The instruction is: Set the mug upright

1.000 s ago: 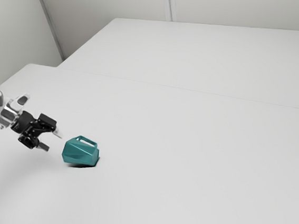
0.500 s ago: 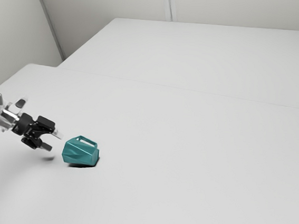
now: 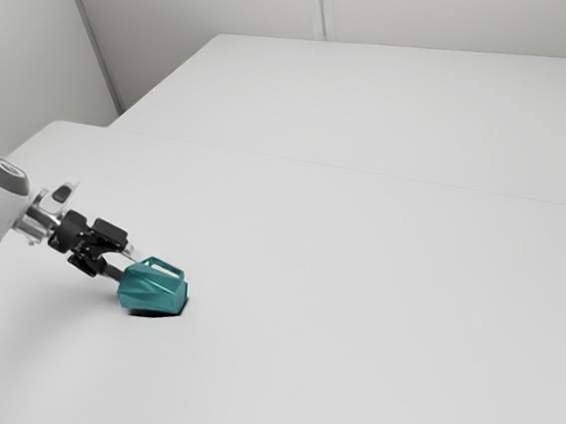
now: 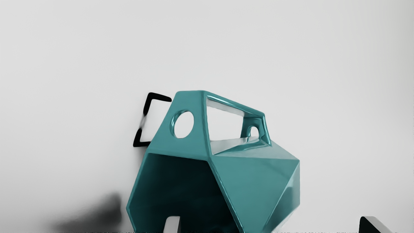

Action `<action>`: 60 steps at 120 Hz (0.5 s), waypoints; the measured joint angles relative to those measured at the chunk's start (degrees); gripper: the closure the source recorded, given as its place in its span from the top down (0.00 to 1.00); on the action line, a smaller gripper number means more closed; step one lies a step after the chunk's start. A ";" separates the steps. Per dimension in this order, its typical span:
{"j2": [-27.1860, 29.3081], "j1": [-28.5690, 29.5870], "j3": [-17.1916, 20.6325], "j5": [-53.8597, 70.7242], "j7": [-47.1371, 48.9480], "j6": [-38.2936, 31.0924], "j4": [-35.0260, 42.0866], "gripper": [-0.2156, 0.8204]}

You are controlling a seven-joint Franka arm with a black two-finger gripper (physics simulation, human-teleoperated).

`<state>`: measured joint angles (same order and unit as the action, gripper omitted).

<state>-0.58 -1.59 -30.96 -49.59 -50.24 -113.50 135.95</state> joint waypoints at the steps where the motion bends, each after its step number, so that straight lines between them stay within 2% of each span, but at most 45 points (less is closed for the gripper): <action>1: 0.05 0.06 0.04 -0.01 -0.05 -0.01 0.06 0.79; 27: 2.26 1.79 1.22 -0.20 -0.87 -0.99 1.99 0.79; 60: -0.16 2.67 1.42 -3.04 -1.45 -1.43 1.98 0.79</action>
<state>-0.74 1.07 -29.53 -52.63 -51.69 -114.93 137.93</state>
